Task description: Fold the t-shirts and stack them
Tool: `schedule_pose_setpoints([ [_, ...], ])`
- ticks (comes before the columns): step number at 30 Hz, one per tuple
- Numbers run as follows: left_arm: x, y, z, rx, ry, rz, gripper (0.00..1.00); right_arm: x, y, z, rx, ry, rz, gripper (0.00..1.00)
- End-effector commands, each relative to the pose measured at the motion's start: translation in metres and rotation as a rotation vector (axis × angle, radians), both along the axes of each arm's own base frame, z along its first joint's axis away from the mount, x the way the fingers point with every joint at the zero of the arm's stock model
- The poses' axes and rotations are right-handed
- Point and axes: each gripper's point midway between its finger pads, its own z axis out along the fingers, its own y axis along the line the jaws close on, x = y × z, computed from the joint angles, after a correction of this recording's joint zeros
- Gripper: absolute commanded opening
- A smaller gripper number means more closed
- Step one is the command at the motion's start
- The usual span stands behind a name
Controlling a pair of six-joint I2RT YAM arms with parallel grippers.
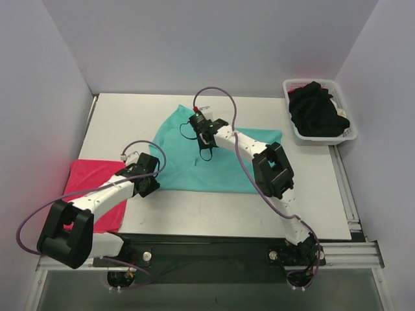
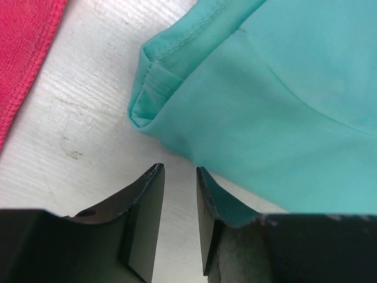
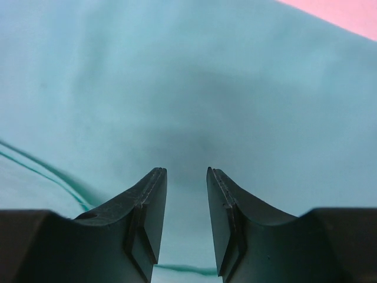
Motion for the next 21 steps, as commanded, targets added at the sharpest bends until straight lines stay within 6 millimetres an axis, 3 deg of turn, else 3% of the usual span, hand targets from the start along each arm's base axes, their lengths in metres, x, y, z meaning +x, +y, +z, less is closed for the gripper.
schedule_pose_setpoints([
  [1,0.012,-0.005,0.033,-0.037,-0.111,-0.035,0.39,-0.006,-0.044,0.049,-0.033,-0.063,-0.077,0.35],
  [2,0.015,-0.006,0.041,-0.036,-0.137,-0.058,0.39,-0.010,-0.056,0.071,-0.016,-0.096,-0.104,0.38],
  [3,0.021,-0.008,0.052,-0.043,-0.174,-0.065,0.40,-0.017,-0.068,0.072,-0.026,-0.088,-0.124,0.39],
  [4,0.026,-0.009,0.063,-0.048,-0.209,-0.073,0.40,-0.030,-0.091,0.057,-0.058,-0.047,-0.153,0.40],
  [5,0.029,-0.009,0.069,-0.033,-0.227,-0.091,0.40,-0.038,-0.105,0.071,-0.031,-0.063,-0.188,0.43],
  [7,0.040,-0.012,0.084,-0.032,-0.264,-0.104,0.41,-0.054,-0.128,0.069,-0.034,-0.041,-0.236,0.44],
  [8,0.043,-0.012,0.085,-0.019,-0.266,-0.121,0.42,-0.070,-0.152,0.061,-0.037,-0.013,-0.289,0.45],
  [9,0.048,-0.015,0.087,-0.022,-0.275,-0.131,0.42,-0.080,-0.161,0.056,-0.029,0.012,-0.308,0.45],
  [12,0.063,-0.023,0.082,-0.019,-0.256,-0.140,0.42,-0.114,-0.193,0.034,-0.046,0.073,-0.366,0.45],
  [14,0.073,-0.032,0.069,-0.038,-0.243,-0.155,0.42,-0.127,-0.203,0.028,-0.055,0.088,-0.387,0.45],
  [15,0.076,-0.036,0.058,-0.037,-0.217,-0.164,0.42,-0.140,-0.210,0.015,-0.078,0.121,-0.399,0.45],
  [21,0.092,-0.042,0.022,-0.027,-0.169,-0.168,0.41,-0.166,-0.231,-0.018,-0.118,0.188,-0.437,0.45],
])
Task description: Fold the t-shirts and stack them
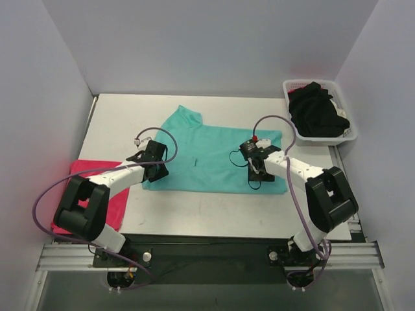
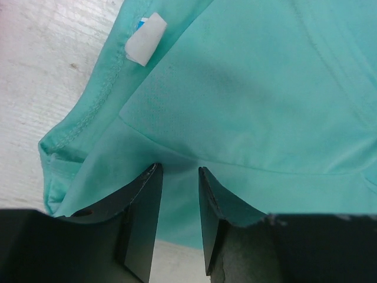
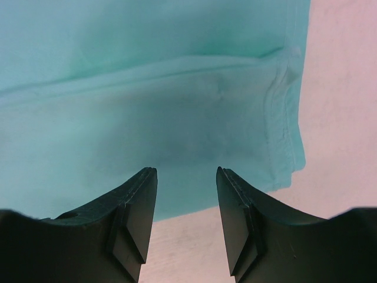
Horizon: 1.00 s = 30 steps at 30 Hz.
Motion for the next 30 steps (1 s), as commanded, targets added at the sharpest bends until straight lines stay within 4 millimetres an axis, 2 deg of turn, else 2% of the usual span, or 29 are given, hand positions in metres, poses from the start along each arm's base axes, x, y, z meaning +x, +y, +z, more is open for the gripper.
schedule_pose_setpoints([
  [1,0.026,-0.010,0.004,-0.023,-0.061,-0.012,0.41,-0.008,-0.010,-0.008,-0.004,0.011,-0.054,0.45],
  [6,0.016,0.003,-0.014,0.031,-0.002,0.029,0.41,-0.017,-0.017,-0.025,0.041,0.065,-0.103,0.45],
  [10,-0.002,0.020,-0.020,0.093,0.043,0.072,0.41,-0.033,-0.019,-0.040,0.106,0.132,-0.155,0.45],
  [13,-0.012,0.026,-0.023,0.104,0.063,0.084,0.41,-0.044,-0.019,-0.049,0.146,0.180,-0.194,0.44],
  [21,-0.034,0.034,-0.024,0.108,0.104,0.107,0.41,-0.068,-0.004,-0.045,0.279,0.276,-0.299,0.41],
  [30,-0.067,0.048,-0.022,0.107,0.126,0.152,0.41,-0.109,-0.020,-0.042,0.248,0.308,-0.390,0.40],
])
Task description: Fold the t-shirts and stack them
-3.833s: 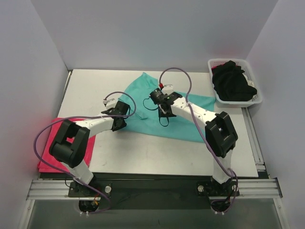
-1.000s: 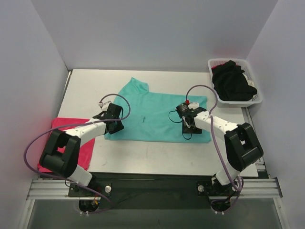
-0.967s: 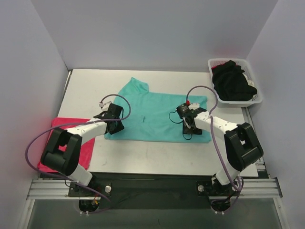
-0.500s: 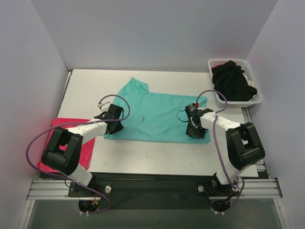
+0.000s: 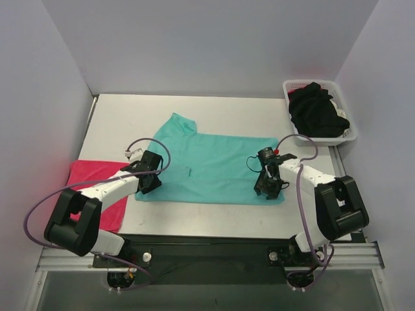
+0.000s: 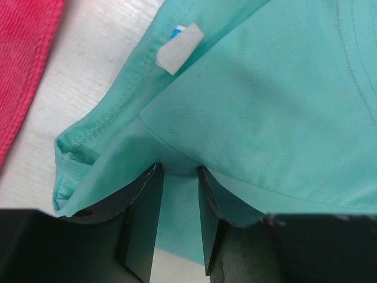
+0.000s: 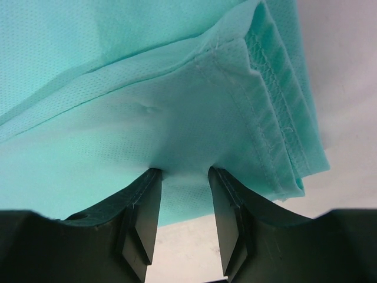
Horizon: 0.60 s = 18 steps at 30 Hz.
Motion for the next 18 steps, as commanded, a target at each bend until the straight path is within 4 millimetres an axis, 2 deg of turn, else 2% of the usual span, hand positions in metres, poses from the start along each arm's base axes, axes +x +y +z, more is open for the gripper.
schedule_pose_setpoints([
  [1,-0.030,0.019,-0.005,0.045,0.073,0.045,0.41,-0.059,-0.019,-0.008,-0.057,0.174,-0.054,0.39],
  [8,-0.046,0.021,0.008,-0.001,0.033,0.050,0.41,-0.082,-0.030,-0.008,-0.085,0.178,-0.066,0.39],
  [10,-0.045,0.020,0.014,-0.010,0.008,0.043,0.41,-0.080,-0.031,-0.003,-0.089,0.140,-0.057,0.39],
  [13,-0.029,0.011,0.040,-0.056,-0.093,0.002,0.41,-0.074,-0.031,0.011,-0.108,0.072,-0.035,0.39],
  [15,-0.016,0.004,0.060,-0.084,-0.163,-0.026,0.43,-0.063,-0.025,0.027,-0.108,0.001,-0.016,0.40],
  [17,0.012,-0.007,0.087,-0.110,-0.256,-0.042,0.44,-0.056,-0.027,0.040,-0.131,-0.045,-0.004,0.41],
  [18,0.022,-0.010,0.094,-0.101,-0.279,-0.064,0.45,-0.046,-0.022,0.052,-0.124,-0.087,0.007,0.42],
])
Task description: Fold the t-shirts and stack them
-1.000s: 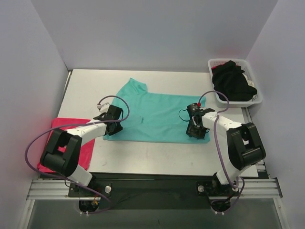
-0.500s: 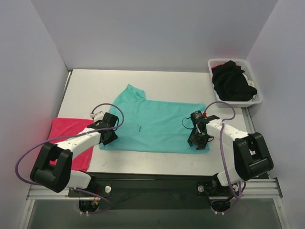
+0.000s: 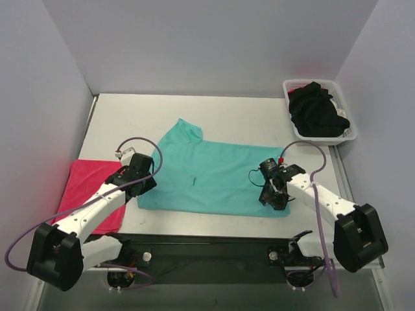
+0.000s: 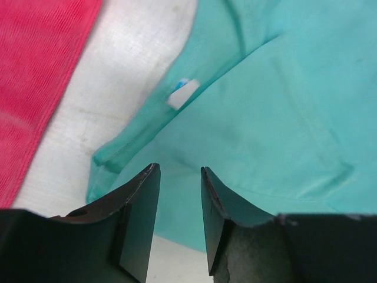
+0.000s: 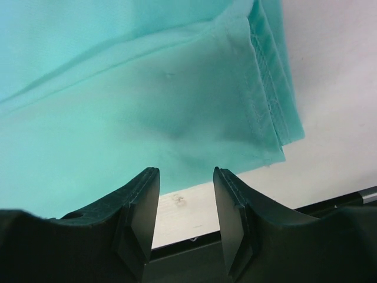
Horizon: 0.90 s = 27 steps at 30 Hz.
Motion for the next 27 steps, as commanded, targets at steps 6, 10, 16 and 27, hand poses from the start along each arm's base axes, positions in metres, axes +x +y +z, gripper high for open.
schedule_pose_setpoints([
  [6,0.149,-0.048,0.098,0.000,-0.305,-0.102,0.45,0.055,-0.005,0.072,-0.109,-0.211,0.027,0.44],
  [10,0.212,-0.064,0.106,-0.003,-0.366,-0.154,0.45,0.094,0.004,0.101,-0.140,-0.281,0.051,0.44],
  [16,0.282,-0.083,0.063,0.021,-0.317,-0.275,0.39,0.125,0.016,0.105,-0.159,-0.299,0.079,0.43],
  [27,0.308,-0.066,-0.012,0.189,-0.155,-0.285,0.38,0.149,0.036,0.082,-0.127,-0.264,0.115,0.41],
])
